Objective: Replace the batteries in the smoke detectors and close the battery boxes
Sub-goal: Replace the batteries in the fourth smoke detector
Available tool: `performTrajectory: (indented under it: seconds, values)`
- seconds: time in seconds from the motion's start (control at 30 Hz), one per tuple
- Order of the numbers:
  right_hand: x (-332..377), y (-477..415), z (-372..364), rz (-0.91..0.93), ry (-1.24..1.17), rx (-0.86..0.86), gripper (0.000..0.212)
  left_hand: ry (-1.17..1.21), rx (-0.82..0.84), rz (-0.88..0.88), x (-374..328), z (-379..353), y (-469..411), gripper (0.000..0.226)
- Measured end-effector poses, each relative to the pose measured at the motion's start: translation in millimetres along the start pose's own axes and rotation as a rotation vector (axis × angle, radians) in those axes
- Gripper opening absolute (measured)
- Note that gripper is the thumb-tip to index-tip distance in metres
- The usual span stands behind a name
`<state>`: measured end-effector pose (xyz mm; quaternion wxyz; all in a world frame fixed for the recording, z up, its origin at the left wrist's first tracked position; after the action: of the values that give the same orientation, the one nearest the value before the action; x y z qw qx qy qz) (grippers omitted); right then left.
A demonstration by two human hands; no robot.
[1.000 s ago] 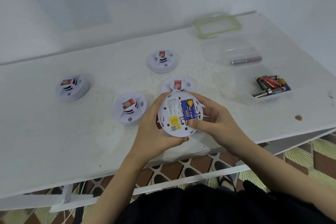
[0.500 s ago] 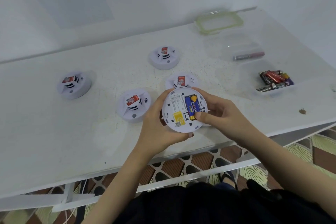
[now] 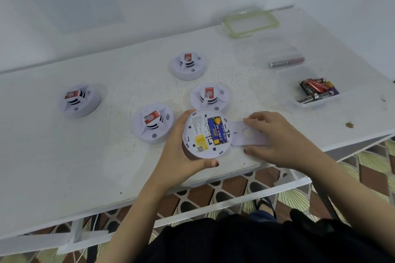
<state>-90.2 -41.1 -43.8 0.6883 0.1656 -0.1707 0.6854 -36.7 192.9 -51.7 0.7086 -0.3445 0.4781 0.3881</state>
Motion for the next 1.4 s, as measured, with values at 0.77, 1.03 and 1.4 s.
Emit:
performTrajectory:
  seconds: [0.77, 1.03, 1.4]
  values:
    - [39.3, -9.6, -9.9, 0.193, -0.38, -0.135, 0.058, -0.015, 0.028, -0.006, 7.4, 1.9, -0.5, 0.099]
    - [51.3, -16.8, -14.6, 0.238, -0.234, -0.104, 0.065, -0.024, 0.012, -0.024, 6.3, 2.2, 0.5, 0.097]
    - [53.1, -18.6, -18.4, 0.159, -0.27, -0.114, 0.065, -0.028, -0.004, -0.036, 7.2, 2.6, 1.7, 0.095]
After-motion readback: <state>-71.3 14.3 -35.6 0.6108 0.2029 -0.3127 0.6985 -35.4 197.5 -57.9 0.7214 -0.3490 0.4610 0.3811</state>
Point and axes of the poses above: each hand's wrist, its own y-axis away from the middle knuckle, its own z-axis out of the back of the hand, x = y × z, the point moved 1 cm from there along -y, towards the middle knuckle, and after that the axes turned 5 degrees about -x, right-handed, at the moved point
